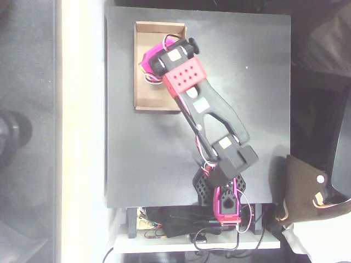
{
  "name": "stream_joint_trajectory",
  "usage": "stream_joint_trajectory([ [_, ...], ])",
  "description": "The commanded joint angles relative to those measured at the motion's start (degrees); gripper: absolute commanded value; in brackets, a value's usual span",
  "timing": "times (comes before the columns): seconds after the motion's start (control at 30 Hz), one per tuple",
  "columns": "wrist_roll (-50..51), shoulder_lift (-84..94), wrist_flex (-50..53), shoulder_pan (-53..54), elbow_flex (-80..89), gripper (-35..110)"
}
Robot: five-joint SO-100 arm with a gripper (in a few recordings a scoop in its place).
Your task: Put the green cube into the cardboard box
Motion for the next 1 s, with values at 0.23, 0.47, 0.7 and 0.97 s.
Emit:
stream_joint_trajectory([
  [0.23,0.6,21.7,0.1,-0.4,-2.0,34],
  [0.47,0.6,33.2,0.1,1.8,-2.0,34],
  [0.7,0.6,41.6,0.0,6.6,-2.0,34],
  [0.97,0.6,47.0,0.0,17.4,-2.0,34],
])
